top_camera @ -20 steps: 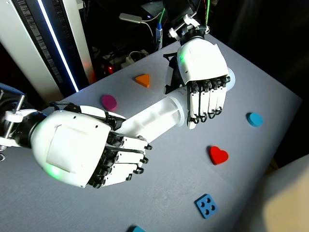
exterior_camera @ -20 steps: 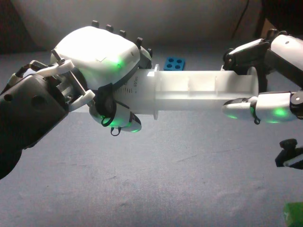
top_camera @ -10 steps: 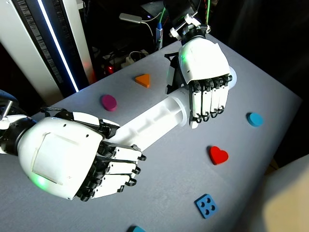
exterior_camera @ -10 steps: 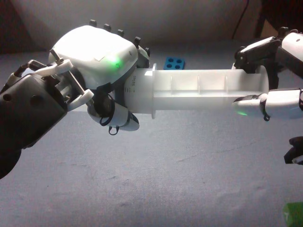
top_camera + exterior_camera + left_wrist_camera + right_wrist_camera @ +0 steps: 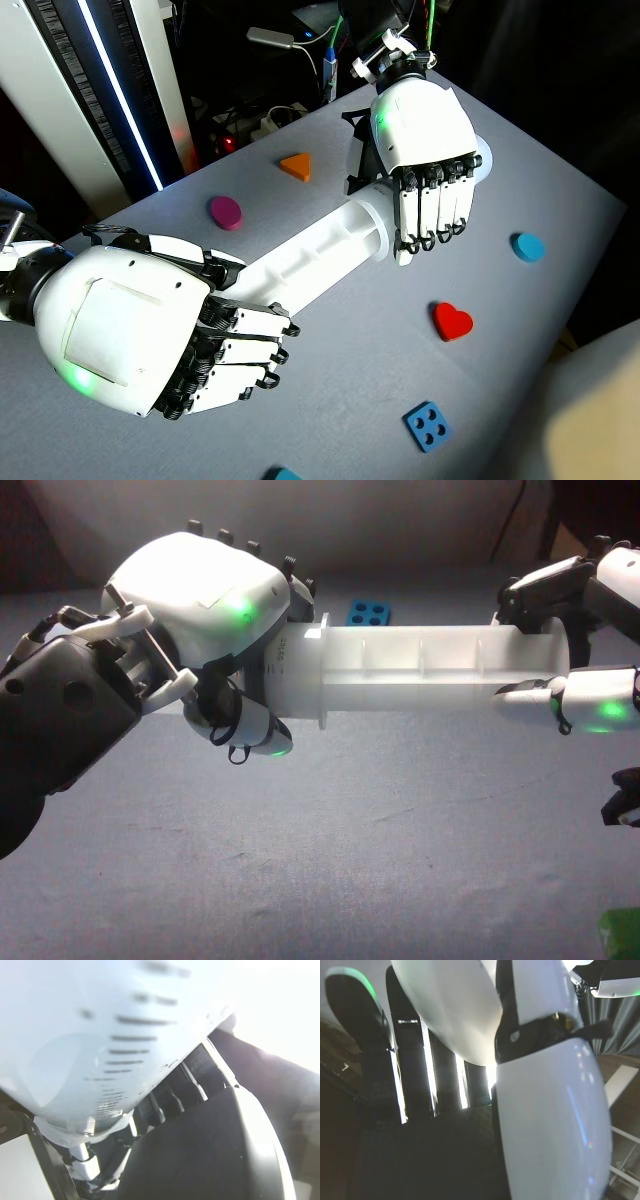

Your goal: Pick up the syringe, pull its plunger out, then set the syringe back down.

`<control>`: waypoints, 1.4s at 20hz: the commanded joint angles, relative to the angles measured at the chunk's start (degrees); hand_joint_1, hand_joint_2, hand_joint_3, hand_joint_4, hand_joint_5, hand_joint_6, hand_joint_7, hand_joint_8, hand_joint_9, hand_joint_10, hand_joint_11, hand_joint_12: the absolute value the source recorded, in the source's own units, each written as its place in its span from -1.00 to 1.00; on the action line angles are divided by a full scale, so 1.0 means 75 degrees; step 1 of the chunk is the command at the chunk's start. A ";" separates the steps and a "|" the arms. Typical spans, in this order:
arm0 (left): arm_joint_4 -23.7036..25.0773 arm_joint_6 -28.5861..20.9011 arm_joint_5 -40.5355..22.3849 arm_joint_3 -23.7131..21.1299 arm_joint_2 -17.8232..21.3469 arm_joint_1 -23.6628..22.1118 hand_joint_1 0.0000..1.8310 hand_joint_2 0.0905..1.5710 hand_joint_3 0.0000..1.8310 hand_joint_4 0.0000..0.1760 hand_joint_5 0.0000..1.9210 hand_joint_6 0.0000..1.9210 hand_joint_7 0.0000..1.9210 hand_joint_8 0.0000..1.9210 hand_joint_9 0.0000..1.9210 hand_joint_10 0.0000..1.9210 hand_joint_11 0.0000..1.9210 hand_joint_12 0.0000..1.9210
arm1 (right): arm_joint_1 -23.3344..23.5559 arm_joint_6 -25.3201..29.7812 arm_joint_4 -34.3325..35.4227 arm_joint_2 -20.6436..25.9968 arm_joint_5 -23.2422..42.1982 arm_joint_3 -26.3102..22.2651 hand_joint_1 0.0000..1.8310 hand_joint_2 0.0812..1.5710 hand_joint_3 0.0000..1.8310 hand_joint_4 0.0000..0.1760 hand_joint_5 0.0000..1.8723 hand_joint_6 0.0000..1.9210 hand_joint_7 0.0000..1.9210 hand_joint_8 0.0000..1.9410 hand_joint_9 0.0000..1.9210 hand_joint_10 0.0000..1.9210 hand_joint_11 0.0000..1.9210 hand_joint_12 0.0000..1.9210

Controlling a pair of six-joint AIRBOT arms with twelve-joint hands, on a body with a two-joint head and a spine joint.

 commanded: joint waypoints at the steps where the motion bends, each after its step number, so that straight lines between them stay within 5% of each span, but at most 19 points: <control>1: 0.0389 0.0172 -0.0695 0.0008 0.0116 -0.0038 0.51 0.35 -1.00 -1.00 0.10 -0.27 0.03 0.07 -0.02 0.25 -0.02 0.19 | 0.0047 -0.0035 0.0009 0.0094 0.1163 0.0086 0.51 0.37 -1.00 -1.00 -0.08 0.01 0.11 -0.14 0.01 0.28 -0.02 0.28; 3: 0.0389 0.0172 -0.0695 -0.0001 0.0117 -0.0038 0.51 0.35 -1.00 -1.00 0.09 -0.28 0.03 0.07 -0.02 0.26 -0.02 0.20 | 0.0044 -0.0035 -0.0002 0.0092 0.1163 0.0086 0.51 0.36 -1.00 -1.00 -0.05 0.02 0.11 -0.17 0.02 0.24 -0.07 0.26; 5: 0.0389 0.0172 -0.0695 -0.0003 0.0117 -0.0040 0.51 0.35 -1.00 -1.00 0.09 -0.27 0.03 0.08 -0.02 0.26 -0.03 0.19 | 0.0043 -0.0035 -0.0029 0.0092 0.1163 0.0086 0.50 0.41 -1.00 -1.00 -0.08 0.12 -0.03 0.01 -0.07 0.34 -0.16 0.25; 6: 0.0389 0.0172 -0.0695 -0.0007 0.0117 -0.0040 0.51 0.35 -1.00 -1.00 0.09 -0.27 0.03 0.08 -0.02 0.26 -0.03 0.19 | 0.0043 -0.0036 -0.0045 0.0092 0.1163 0.0086 0.34 0.46 -1.00 -1.00 -0.13 0.23 -0.06 0.16 -0.20 -0.07 -0.25 0.25; 7: 0.0389 0.0172 -0.0695 -0.0013 0.0117 -0.0035 0.51 0.35 -1.00 -1.00 0.09 -0.27 0.03 0.08 -0.02 0.26 -0.03 0.19 | 0.0043 -0.0036 -0.0053 0.0091 0.1163 0.0086 0.30 0.38 -1.00 -1.00 -0.28 -0.42 -0.22 -0.39 -0.25 -0.31 -0.35 0.24; 8: 0.0389 0.0172 -0.0695 -0.0024 0.0117 -0.0026 0.51 0.35 -1.00 -1.00 0.09 -0.27 0.03 0.08 -0.02 0.26 -0.03 0.18 | 0.0043 -0.0036 -0.0054 0.0091 0.1163 0.0086 0.25 0.34 -1.00 -1.00 -0.31 -0.77 -0.24 -0.72 -0.26 -0.52 -0.44 0.21; 11: 0.0389 0.0172 -0.0694 -0.0055 0.0119 -0.0006 0.51 0.35 -1.00 -1.00 0.10 -0.27 0.02 0.08 -0.02 0.27 -0.03 0.18 | 0.0043 -0.0037 -0.0055 0.0091 0.1162 0.0086 0.08 0.32 -1.00 -1.00 -0.40 -1.00 -0.29 -0.99 -0.32 -0.91 -0.62 0.11; 17: 0.0389 0.0172 -0.0718 -0.0140 0.0117 0.0078 0.51 0.35 -1.00 -1.00 0.09 -0.26 0.03 0.07 -0.03 0.26 -0.05 0.17 | 0.0042 -0.0033 -0.0061 0.0101 0.1079 0.0085 -0.23 0.15 -1.00 -1.00 -0.76 -1.00 -0.76 -1.00 -0.74 -1.00 -0.99 0.00; 19: 0.0389 0.0171 -0.0747 -0.0146 0.0116 0.0139 0.51 0.35 -1.00 -1.00 0.09 -0.26 0.03 0.07 -0.03 0.26 -0.04 0.17 | 0.0045 -0.0026 -0.0079 0.0126 0.0970 0.0081 -0.33 0.10 -1.00 -1.00 -0.89 -1.00 -0.90 -1.00 -0.90 -1.00 -1.00 -0.22; 21: 0.0390 0.0140 -0.0803 -0.0149 0.0111 0.0180 0.51 0.35 -1.00 -1.00 0.09 -0.26 0.03 0.07 -0.03 0.26 -0.04 0.17 | 0.0063 0.0038 -0.0143 0.0235 0.0738 0.0008 -0.52 0.08 -1.00 -1.00 -0.93 -1.00 -0.97 -1.00 -0.95 -1.00 -1.00 -0.33; 22: 0.0390 0.0140 -0.0804 -0.0148 0.0112 0.0188 0.40 0.33 -1.00 -1.00 0.16 -0.33 0.08 0.08 0.01 0.03 -0.04 0.16 | 0.0070 0.0227 -0.0260 0.0358 0.0478 -0.0086 -0.58 0.04 -1.00 -1.00 -0.94 -1.00 -0.99 -1.00 -0.96 -1.00 -1.00 -0.38; 24: 0.0391 0.0140 -0.0802 -0.0130 0.0104 0.0206 0.51 0.35 -1.00 -1.00 0.11 -0.28 0.05 0.05 -0.04 0.25 -0.06 0.17 | 0.0039 0.0746 -0.0774 0.0757 0.0007 -0.0410 -0.77 0.01 -1.00 -1.00 -0.98 -1.00 -1.00 -1.00 -0.96 -1.00 -1.00 -0.42; 27: 0.0391 0.0140 -0.0802 -0.0093 0.0073 0.0245 0.51 0.35 -1.00 -1.00 0.11 -0.28 0.05 0.05 -0.04 0.25 -0.06 0.17 | 0.0020 0.0780 -0.0865 0.0972 -0.0025 -0.0592 -0.77 0.01 -1.00 -1.00 -0.98 -1.00 -1.00 -1.00 -0.96 -1.00 -1.00 -0.42; 28: 0.0390 0.0124 -0.0802 -0.0052 0.0024 0.0281 0.40 0.33 -1.00 -1.00 0.16 -0.33 0.08 0.08 0.00 0.03 -0.04 0.18 | 0.0029 0.0752 -0.0866 0.1096 -0.0029 -0.0660 -0.89 0.02 -1.00 -1.00 -1.00 -1.00 -1.00 -1.00 -0.99 -1.00 -1.00 -0.48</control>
